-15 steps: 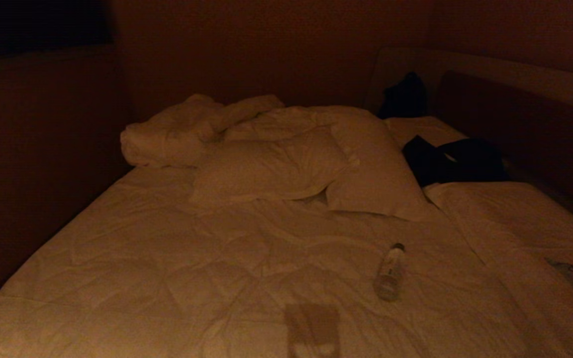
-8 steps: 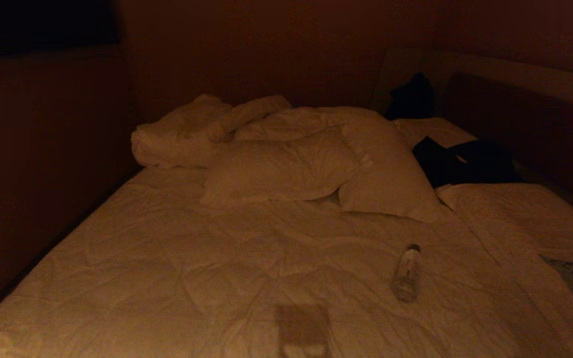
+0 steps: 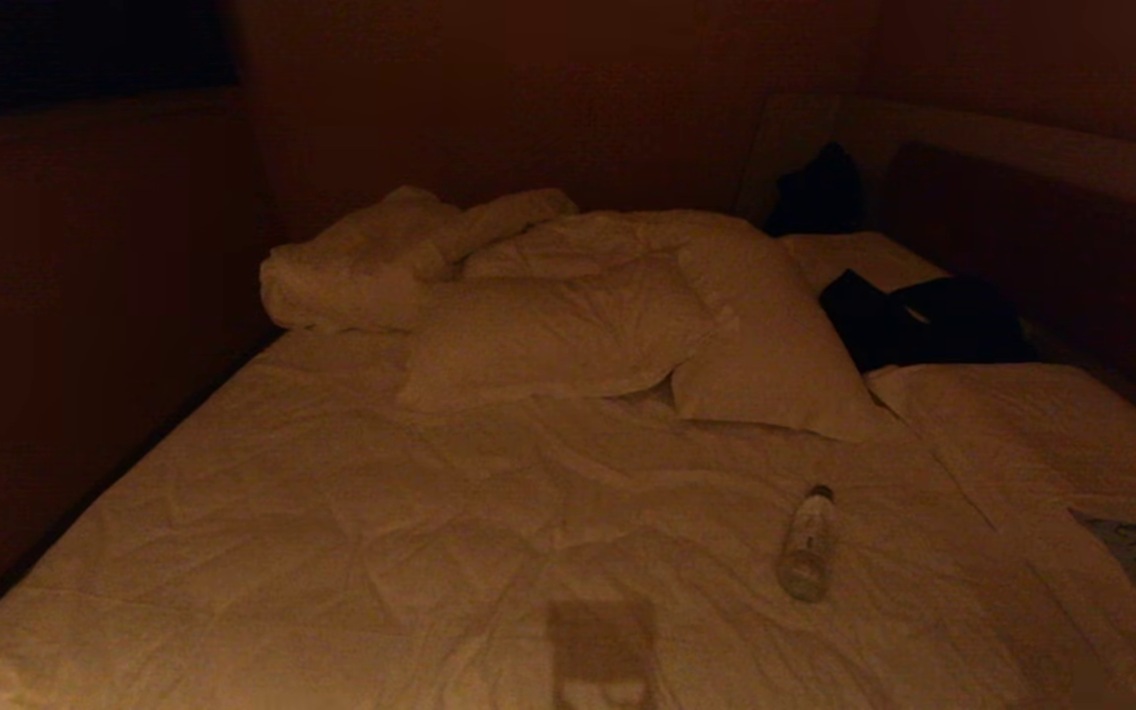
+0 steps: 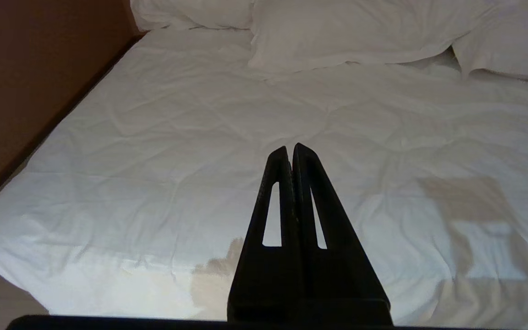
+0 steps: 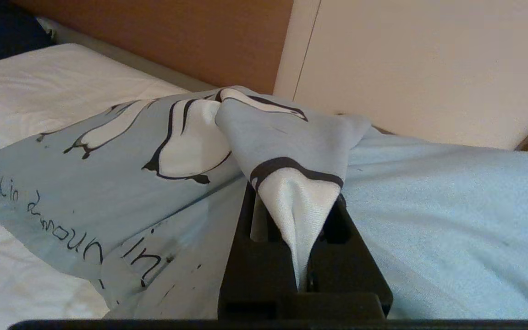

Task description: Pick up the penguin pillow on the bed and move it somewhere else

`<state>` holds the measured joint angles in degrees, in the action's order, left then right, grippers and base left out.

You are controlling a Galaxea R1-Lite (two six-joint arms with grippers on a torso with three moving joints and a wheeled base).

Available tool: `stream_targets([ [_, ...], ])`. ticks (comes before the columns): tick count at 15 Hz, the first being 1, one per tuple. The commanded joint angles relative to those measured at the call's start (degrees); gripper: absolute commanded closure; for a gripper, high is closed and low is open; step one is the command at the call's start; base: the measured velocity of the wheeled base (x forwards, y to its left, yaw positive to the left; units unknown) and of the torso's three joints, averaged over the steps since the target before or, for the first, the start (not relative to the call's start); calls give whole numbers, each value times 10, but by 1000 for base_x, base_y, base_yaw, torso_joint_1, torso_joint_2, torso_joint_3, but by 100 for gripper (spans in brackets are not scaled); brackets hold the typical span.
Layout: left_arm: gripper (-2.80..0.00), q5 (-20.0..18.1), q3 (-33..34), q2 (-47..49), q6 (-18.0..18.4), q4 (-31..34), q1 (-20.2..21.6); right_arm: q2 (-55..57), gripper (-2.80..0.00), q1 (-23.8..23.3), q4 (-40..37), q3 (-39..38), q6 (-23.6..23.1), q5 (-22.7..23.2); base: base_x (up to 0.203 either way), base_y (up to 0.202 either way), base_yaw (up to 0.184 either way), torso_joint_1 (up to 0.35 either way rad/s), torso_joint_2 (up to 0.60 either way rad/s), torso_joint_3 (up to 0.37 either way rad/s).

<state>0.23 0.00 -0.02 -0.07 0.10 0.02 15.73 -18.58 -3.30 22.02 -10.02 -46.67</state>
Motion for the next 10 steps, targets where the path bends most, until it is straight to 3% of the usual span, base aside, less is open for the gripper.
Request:
stream_targets([
  [1, 0, 0, 0, 0, 0, 0, 0, 1, 0, 0, 0, -3, 0, -3, 0, 0, 0, 0, 0, 0],
  [3, 0, 0, 0, 0, -1, 0, 0, 1, 0, 0, 0, -5, 2, -3, -74, 0, 3, 9, 1, 1],
  [10, 0, 0, 0, 0, -1, 0, 0, 1, 0, -1, -1, -9, 7, -4, -195, 0, 1, 0, 2, 2],
])
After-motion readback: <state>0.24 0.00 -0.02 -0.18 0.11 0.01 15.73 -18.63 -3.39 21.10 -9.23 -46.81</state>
